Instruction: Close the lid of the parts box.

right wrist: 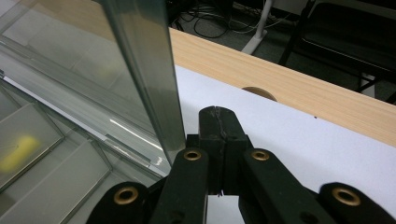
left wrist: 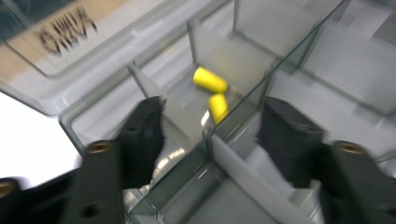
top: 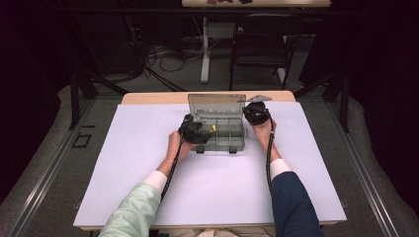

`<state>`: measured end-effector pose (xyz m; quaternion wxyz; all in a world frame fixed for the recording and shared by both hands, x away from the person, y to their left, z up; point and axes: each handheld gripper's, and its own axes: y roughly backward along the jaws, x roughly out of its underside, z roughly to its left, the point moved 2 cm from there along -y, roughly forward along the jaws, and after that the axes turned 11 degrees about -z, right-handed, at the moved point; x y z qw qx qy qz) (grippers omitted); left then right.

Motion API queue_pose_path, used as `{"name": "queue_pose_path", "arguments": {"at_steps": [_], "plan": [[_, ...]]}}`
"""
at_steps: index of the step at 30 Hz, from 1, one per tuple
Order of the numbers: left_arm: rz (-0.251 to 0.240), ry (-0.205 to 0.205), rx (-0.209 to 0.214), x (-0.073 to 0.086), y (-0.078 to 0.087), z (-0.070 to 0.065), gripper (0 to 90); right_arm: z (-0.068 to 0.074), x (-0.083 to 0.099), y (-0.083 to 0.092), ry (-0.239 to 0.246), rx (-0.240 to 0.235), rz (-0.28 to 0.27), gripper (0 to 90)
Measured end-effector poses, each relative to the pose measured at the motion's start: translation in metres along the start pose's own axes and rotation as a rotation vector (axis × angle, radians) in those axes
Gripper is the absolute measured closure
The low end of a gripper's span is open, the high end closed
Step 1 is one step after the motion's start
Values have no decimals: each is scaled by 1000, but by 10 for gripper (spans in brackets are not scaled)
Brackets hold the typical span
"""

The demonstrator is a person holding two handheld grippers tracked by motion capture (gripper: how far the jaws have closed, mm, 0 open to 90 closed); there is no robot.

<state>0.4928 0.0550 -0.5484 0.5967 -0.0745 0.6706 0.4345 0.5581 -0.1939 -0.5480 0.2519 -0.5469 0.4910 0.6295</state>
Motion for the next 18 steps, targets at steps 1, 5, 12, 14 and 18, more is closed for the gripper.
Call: {"name": "queue_pose_path", "arguments": {"at_steps": [1, 5, 12, 14, 18], "plan": [[-20, -8, -8, -4, 5, -1, 303, 0, 0, 0, -3, 0, -2, 900], [-115, -12, -73, -19, 29, 0, 198, 1, 0, 2, 3, -1, -6, 900], [-167, -25, -249, -38, 58, 27, 303, 2, 2, 5, 10, 1, -13, 900], [-161, -32, -234, -40, 59, 33, 381, 3, 2, 5, 14, -1, -15, 900], [-166, -61, -194, -42, 60, 37, 509, 3, 1, 7, 24, -3, -16, 900]]}}
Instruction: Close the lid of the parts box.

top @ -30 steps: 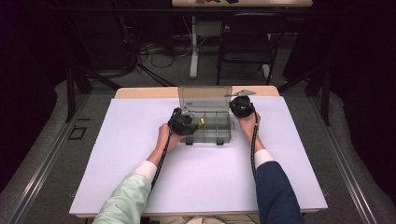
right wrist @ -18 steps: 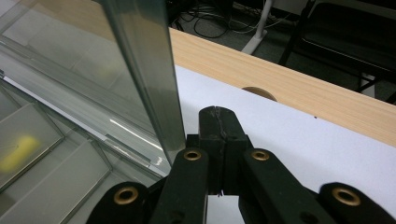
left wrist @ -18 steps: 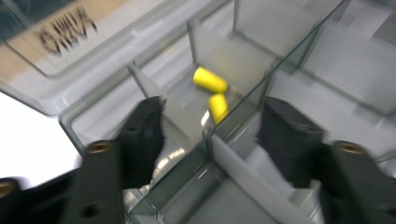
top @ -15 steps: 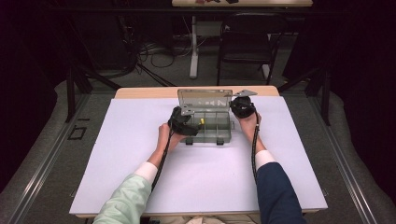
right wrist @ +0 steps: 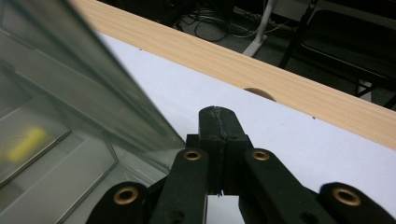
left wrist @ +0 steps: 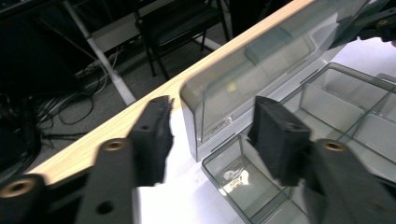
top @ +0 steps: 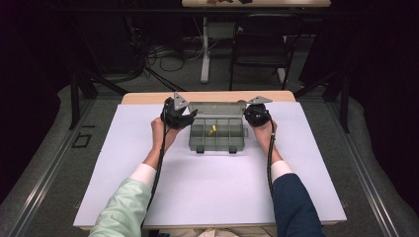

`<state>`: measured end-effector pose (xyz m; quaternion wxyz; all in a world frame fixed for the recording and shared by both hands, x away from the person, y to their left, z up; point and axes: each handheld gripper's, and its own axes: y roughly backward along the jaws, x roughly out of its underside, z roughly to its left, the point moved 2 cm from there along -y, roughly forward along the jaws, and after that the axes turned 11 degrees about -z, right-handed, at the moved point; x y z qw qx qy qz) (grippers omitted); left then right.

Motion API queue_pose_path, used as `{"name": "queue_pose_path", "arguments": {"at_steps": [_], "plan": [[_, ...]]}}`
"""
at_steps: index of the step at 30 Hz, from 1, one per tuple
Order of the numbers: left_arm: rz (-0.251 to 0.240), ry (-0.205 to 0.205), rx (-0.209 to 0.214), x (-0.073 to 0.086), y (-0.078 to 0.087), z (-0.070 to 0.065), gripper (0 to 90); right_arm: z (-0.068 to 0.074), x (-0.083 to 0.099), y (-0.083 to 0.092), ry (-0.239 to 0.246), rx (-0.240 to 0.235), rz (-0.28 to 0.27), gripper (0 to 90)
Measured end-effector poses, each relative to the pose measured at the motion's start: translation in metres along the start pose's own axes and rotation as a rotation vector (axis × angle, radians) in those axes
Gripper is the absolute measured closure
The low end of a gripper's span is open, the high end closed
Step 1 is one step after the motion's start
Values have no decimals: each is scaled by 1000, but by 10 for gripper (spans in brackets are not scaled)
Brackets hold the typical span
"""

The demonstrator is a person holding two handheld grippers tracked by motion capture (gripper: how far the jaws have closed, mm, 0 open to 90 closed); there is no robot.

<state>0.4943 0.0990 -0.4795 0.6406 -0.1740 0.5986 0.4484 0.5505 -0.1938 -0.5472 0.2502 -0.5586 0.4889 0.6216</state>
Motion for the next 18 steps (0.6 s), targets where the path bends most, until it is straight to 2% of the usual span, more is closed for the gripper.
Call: {"name": "queue_pose_path", "arguments": {"at_steps": [6, 10, 14, 18], "plan": [[-12, -8, 43, 2, 1, 2, 650, 1, -3, 5, 20, -10, -3, 900], [-14, -29, 53, 4, 3, 2, 678, 1, -3, 11, 13, -15, -4, 892], [-19, -36, 70, 8, 7, 2, 699, 1, -2, 23, 0, -17, -13, 814], [-24, -62, 83, 11, 11, 0, 704, 0, -3, 43, 5, -36, -29, 674]]}}
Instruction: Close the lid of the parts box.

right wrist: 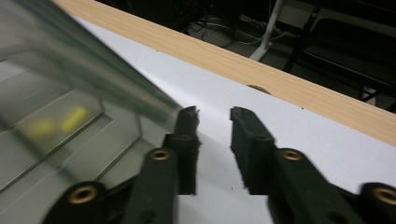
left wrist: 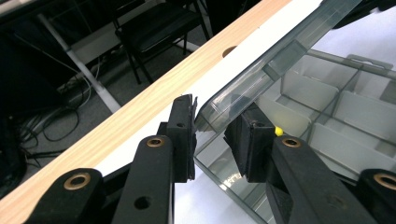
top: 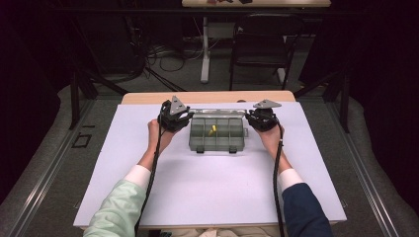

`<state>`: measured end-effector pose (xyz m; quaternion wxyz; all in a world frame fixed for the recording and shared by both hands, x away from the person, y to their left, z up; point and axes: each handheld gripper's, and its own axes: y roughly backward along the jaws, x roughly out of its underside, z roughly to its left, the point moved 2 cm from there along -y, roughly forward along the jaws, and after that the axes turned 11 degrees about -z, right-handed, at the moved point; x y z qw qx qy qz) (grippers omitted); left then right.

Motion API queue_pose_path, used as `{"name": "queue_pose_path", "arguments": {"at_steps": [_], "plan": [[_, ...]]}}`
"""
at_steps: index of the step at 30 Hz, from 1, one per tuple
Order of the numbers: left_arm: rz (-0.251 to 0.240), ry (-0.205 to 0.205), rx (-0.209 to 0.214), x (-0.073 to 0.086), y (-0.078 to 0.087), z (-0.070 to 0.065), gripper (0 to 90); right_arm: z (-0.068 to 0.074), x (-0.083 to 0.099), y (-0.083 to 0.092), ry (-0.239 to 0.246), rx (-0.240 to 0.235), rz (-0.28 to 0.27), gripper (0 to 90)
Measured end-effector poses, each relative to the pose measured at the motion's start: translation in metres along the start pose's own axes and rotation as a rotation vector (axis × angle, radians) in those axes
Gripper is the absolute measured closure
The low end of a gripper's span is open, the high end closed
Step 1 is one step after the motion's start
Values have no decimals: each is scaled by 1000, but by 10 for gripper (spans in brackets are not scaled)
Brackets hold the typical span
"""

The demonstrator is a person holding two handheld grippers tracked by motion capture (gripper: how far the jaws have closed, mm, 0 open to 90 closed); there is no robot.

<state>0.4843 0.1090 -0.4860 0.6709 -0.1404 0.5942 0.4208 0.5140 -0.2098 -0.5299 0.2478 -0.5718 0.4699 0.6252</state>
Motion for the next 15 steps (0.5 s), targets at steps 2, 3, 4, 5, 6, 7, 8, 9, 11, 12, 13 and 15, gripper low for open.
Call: {"name": "queue_pose_path", "arguments": {"at_steps": [2, 3, 4, 5, 6, 7, 8, 9, 11, 12, 13, 15], "plan": [[0, -12, 2, 2, 2, -2, 705, 1, -2, 11, 8, -29, -9, 622], [1, -18, 2, 3, 2, -2, 705, 3, -5, 17, 23, -40, -16, 600], [7, -23, 3, 4, 3, -3, 706, 4, -8, 23, 42, -43, -24, 582], [9, -17, 4, 5, 4, -3, 708, 4, -11, 28, 48, -56, -31, 577], [8, -12, 5, 6, 4, -4, 708, 4, -15, 32, 50, -68, -34, 562], [12, -18, 3, 6, 5, -5, 708, 4, -18, 36, 54, -78, -39, 561], [11, -18, 3, 7, 5, -6, 708, 4, -21, 40, 65, -92, -39, 563], [10, -17, 2, 7, 6, -6, 708, 5, -24, 42, 84, -101, -25, 562], [12, -20, 1, 8, 7, -6, 709, 6, -27, 46, 92, -118, -14, 562], [11, -16, 0, 8, 7, -7, 708, 7, -27, 48, 97, -127, -5, 563], [11, -19, 0, 9, 7, -7, 709, 8, -27, 50, 102, -136, 1, 563], [8, -14, 0, 10, 8, -9, 709, 10, -25, 52, 112, -156, 20, 546]]}}
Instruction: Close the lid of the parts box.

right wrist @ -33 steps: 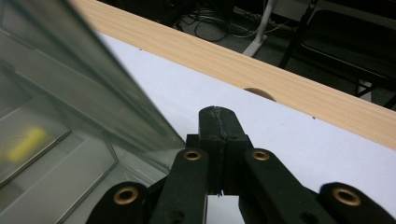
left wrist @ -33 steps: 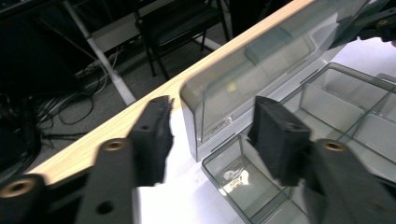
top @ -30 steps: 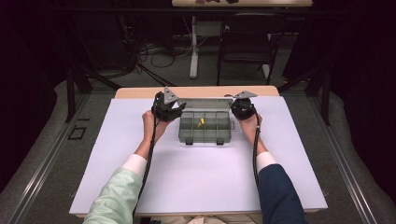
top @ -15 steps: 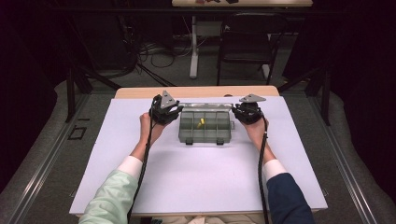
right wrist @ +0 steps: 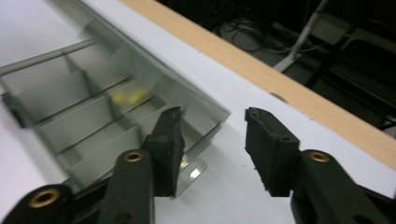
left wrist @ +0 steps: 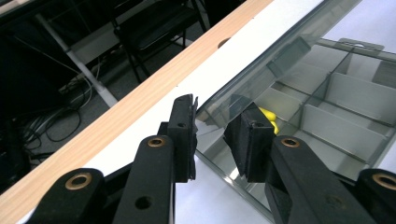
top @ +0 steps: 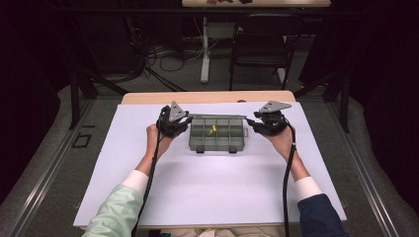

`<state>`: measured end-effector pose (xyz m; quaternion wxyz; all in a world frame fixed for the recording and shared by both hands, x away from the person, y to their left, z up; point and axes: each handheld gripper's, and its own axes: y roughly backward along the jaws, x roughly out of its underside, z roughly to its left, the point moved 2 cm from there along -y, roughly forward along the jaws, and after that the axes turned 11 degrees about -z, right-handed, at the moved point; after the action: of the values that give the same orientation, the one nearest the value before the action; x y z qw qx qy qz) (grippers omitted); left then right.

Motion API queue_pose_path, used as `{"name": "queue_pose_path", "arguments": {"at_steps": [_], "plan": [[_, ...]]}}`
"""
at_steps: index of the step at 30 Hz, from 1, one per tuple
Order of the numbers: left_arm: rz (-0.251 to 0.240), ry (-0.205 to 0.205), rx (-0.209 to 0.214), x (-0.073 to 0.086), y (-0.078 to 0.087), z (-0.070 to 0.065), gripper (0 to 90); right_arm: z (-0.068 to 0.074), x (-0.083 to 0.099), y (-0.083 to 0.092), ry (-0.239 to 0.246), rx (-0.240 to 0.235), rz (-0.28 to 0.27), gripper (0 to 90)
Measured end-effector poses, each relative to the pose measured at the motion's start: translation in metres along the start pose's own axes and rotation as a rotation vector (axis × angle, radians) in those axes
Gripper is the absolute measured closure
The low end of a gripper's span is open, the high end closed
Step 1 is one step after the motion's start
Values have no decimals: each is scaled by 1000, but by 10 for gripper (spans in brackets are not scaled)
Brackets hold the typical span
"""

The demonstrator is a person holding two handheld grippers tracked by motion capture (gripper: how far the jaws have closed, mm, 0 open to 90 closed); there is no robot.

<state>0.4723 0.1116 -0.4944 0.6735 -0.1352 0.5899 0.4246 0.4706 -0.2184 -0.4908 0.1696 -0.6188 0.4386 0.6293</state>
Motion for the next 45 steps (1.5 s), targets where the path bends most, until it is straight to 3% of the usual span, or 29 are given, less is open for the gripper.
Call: {"name": "queue_pose_path", "arguments": {"at_steps": [7, 13, 15, 19, 21, 24, 27, 31, 34, 38, 40, 41, 45], "plan": [[4, -7, 0, 4, 3, -4, 705, 15, -3, 2, 43, -24, -13, 556], [5, 7, 16, 8, 7, -6, 693, 23, -9, -2, 91, -29, -27, 634], [13, 15, 32, 7, 10, -7, 652, 26, -7, -3, 103, -28, -26, 653], [25, 27, 79, 0, 20, -13, 447, 28, -4, -2, 113, -26, -27, 654], [13, 29, 112, -5, 26, -18, 400, 29, -1, -1, 118, -31, -25, 650], [-22, 31, 133, -14, 34, -20, 449, 31, 2, 0, 121, -34, -20, 643], [-37, 78, 116, -21, 34, -14, 602, 34, 5, 1, 123, -39, -17, 633], [17, 127, 92, -17, 23, -5, 769, 36, 7, 4, 122, -47, -14, 619], [60, 150, 126, -6, 17, -6, 825, 38, 9, 5, 107, -66, -5, 525], [77, 161, 166, 5, 16, -10, 864, 41, 15, 10, 82, -123, 23, 387], [86, 166, 176, 9, 17, -12, 879, 42, 17, 14, 72, -154, 24, 375], [87, 172, 181, 11, 17, -12, 880, 43, 17, 16, 64, -170, 17, 388], [97, 168, 190, 16, 17, -15, 898, 46, 14, 23, 60, -169, -13, 680]]}}
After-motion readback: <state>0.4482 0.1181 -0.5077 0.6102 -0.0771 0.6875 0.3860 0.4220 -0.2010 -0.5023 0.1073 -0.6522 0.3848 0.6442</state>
